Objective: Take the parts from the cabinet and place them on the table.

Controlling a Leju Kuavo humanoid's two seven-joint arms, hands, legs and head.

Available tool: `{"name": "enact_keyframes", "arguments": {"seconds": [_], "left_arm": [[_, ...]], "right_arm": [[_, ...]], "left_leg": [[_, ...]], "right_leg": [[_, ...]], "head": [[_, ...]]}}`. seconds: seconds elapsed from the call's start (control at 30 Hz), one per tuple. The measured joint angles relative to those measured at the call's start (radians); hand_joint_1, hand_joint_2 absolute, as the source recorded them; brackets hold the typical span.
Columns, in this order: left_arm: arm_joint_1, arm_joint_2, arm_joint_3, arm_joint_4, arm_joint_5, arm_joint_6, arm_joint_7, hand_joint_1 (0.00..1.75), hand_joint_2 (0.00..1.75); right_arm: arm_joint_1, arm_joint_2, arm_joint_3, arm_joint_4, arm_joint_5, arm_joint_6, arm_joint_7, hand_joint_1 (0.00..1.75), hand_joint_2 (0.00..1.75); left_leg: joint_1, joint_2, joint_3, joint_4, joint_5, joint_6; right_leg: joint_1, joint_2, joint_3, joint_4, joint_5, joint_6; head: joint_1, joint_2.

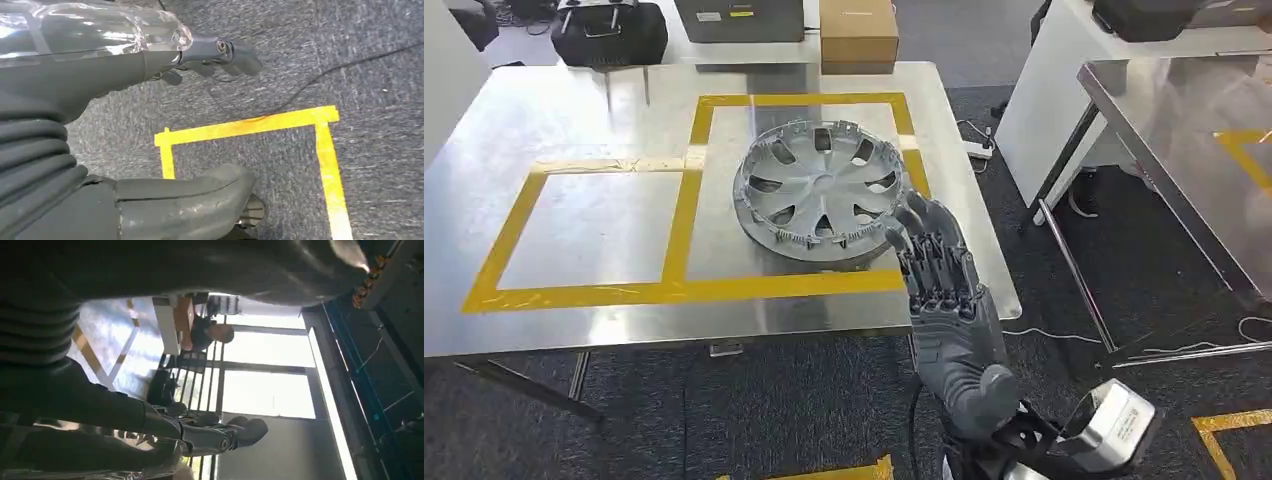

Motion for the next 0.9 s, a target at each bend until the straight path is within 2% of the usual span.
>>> {"name": "enact_keyframes", "arguments": {"seconds": [0.07,0.13,0.17,0.2,0.27,0.3,0.33,0.37,0.43,0.47,0.5,0.57,0.6,0.63,0.67,0.7,0.77,0.8,0.83,0.87,0.9], "left_arm": [[0.000,0.003,0.005,0.000,0.000,-0.001,0.002,0.00,0.00],[-0.001,0.004,0.006,0.000,-0.001,-0.001,0.007,0.00,0.00],[-0.002,0.003,0.006,0.000,-0.002,-0.002,0.008,0.00,0.00],[-0.003,0.004,0.007,0.000,-0.002,-0.002,0.008,0.00,0.00],[-0.003,0.005,0.011,0.000,-0.002,-0.002,0.010,0.00,0.00],[-0.003,0.005,0.014,0.000,-0.002,-0.002,0.011,0.00,0.00],[-0.003,0.005,0.018,0.000,-0.002,-0.002,0.011,0.00,0.00],[-0.003,0.006,0.022,0.000,-0.002,-0.002,0.011,0.00,0.00],[-0.004,0.006,0.024,0.000,-0.002,-0.002,0.014,0.00,0.00],[-0.005,0.005,0.024,0.000,-0.002,-0.002,0.016,0.00,0.00],[-0.007,0.004,0.024,0.000,-0.002,-0.002,0.016,0.00,0.00],[-0.008,0.004,0.026,0.000,-0.003,-0.002,0.017,0.00,0.00],[-0.009,0.004,0.027,0.000,-0.003,-0.002,0.019,0.00,0.00],[-0.009,0.003,0.028,0.000,-0.006,-0.002,0.021,0.00,0.00],[-0.009,0.005,0.029,0.000,-0.007,-0.002,0.022,0.00,0.00],[-0.010,0.005,0.029,0.000,-0.007,-0.002,0.023,0.00,0.00],[-0.010,0.005,0.030,0.001,-0.008,-0.002,0.024,0.00,0.00],[-0.010,0.005,0.030,0.001,-0.008,-0.002,0.023,0.00,0.00],[-0.010,0.005,0.030,0.001,-0.009,-0.002,0.022,0.00,0.00],[-0.010,0.005,0.031,0.001,-0.010,-0.002,0.022,0.00,0.00],[-0.010,0.005,0.031,0.001,-0.011,-0.002,0.020,0.00,0.00]], "right_arm": [[-0.001,-0.001,0.000,0.000,-0.003,0.009,0.004,0.00,0.00],[-0.002,-0.001,-0.001,-0.003,-0.006,0.015,0.006,0.00,0.00],[-0.001,-0.002,-0.005,-0.005,-0.006,0.018,0.006,0.00,0.00],[-0.004,-0.002,-0.007,-0.006,-0.007,0.022,0.006,0.00,0.00],[-0.003,-0.003,-0.008,-0.004,-0.013,0.024,0.006,0.00,0.00],[0.000,-0.003,-0.009,-0.004,-0.013,0.024,0.006,0.00,0.00],[0.001,-0.004,-0.010,-0.004,-0.017,0.025,0.006,0.00,0.00],[0.001,-0.004,-0.012,-0.004,-0.023,0.025,0.006,0.00,0.00],[0.002,-0.005,-0.016,-0.004,-0.026,0.027,0.003,0.00,0.00],[0.001,-0.005,-0.017,-0.004,-0.029,0.028,0.002,0.00,0.00],[0.002,-0.005,-0.017,-0.005,-0.032,0.028,-0.001,0.00,0.00],[0.003,-0.006,-0.019,-0.006,-0.034,0.028,-0.006,0.00,0.00],[0.004,-0.006,-0.021,-0.006,-0.034,0.028,-0.007,0.00,0.00],[0.004,-0.006,-0.022,-0.007,-0.034,0.028,-0.008,0.00,0.00],[0.004,-0.007,-0.023,-0.008,-0.034,0.028,-0.008,0.00,0.00],[0.005,-0.008,-0.023,-0.008,-0.034,0.028,-0.009,0.00,0.00],[0.007,-0.008,-0.023,-0.008,-0.034,0.027,-0.009,0.00,0.00],[0.009,-0.008,-0.023,-0.008,-0.034,0.026,-0.013,0.00,0.00],[0.012,-0.008,-0.023,-0.008,-0.035,0.016,-0.019,0.00,0.00],[0.017,-0.008,-0.024,-0.008,-0.037,0.005,-0.029,0.00,0.00],[0.023,-0.008,-0.028,-0.008,-0.042,-0.010,-0.039,0.00,0.00]], "left_leg": [[-0.002,0.001,0.000,0.000,0.001,0.002],[0.004,0.002,-0.003,-0.018,0.018,0.014],[0.008,0.005,0.010,-0.026,0.028,0.019],[0.008,0.004,0.009,-0.030,0.033,0.025],[0.006,0.004,0.003,-0.029,0.034,0.026],[0.005,0.004,0.001,-0.029,0.034,0.026],[0.003,0.004,0.001,-0.028,0.034,0.025],[0.001,0.004,0.001,-0.027,0.035,0.025],[-0.002,0.001,0.002,-0.024,0.033,0.023],[-0.002,-0.001,0.002,-0.023,0.032,0.020],[-0.006,-0.002,-0.006,-0.021,0.032,0.016],[0.000,-0.003,-0.011,-0.020,0.041,0.000],[0.002,-0.002,-0.012,-0.022,0.043,-0.003],[-0.002,-0.003,-0.013,-0.021,0.043,-0.008],[-0.002,-0.003,-0.020,-0.007,0.016,-0.016],[0.002,-0.003,-0.034,0.030,-0.022,-0.023],[0.014,-0.003,-0.090,0.177,-0.107,-0.035],[0.020,-0.003,-0.116,0.245,-0.134,-0.042],[0.026,-0.002,-0.121,0.266,-0.131,-0.048],[0.031,-0.001,-0.104,0.243,-0.106,-0.055],[0.036,0.000,-0.071,0.187,-0.067,-0.060]], "right_leg": [[-0.002,0.000,0.000,-0.001,0.002,0.004],[0.000,0.005,0.002,-0.001,0.008,0.011],[-0.001,0.012,-0.009,0.014,-0.018,0.015],[-0.003,0.012,-0.026,0.063,-0.060,0.018],[-0.009,0.010,-0.080,0.211,-0.136,0.021],[-0.010,0.010,-0.101,0.269,-0.157,0.021],[-0.010,0.010,-0.105,0.289,-0.153,0.021],[-0.010,0.010,-0.088,0.264,-0.124,0.017],[-0.008,0.010,-0.014,0.122,-0.039,0.005],[-0.005,0.011,0.026,0.033,-0.014,-0.007],[0.000,0.010,0.047,0.017,-0.027,-0.013],[0.005,0.010,0.043,0.000,-0.020,-0.018],[0.006,0.010,0.043,0.000,-0.020,-0.019],[0.000,0.009,0.047,-0.019,-0.015,-0.026],[-0.006,0.005,0.052,-0.035,-0.012,-0.026],[-0.007,0.005,0.048,-0.040,-0.007,-0.034],[-0.009,0.002,0.036,-0.037,-0.001,-0.036],[-0.009,0.001,0.027,-0.033,0.001,-0.035],[-0.012,0.000,0.019,-0.029,0.005,-0.031],[-0.014,0.000,0.012,-0.023,0.008,-0.027],[-0.017,0.000,0.004,-0.016,0.010,-0.023]], "head": [[-0.003,0.000],[-0.006,0.000],[-0.008,0.000],[0.000,0.000],[0.009,0.000],[0.010,0.000],[0.012,0.000],[0.013,0.000],[0.016,0.000],[0.018,0.000],[0.012,0.000],[0.013,0.000],[0.014,0.000],[0.014,0.000],[0.014,0.000],[0.005,0.000],[-0.011,0.000],[-0.014,0.000],[-0.016,0.000],[-0.018,0.000],[-0.018,0.000]]}}
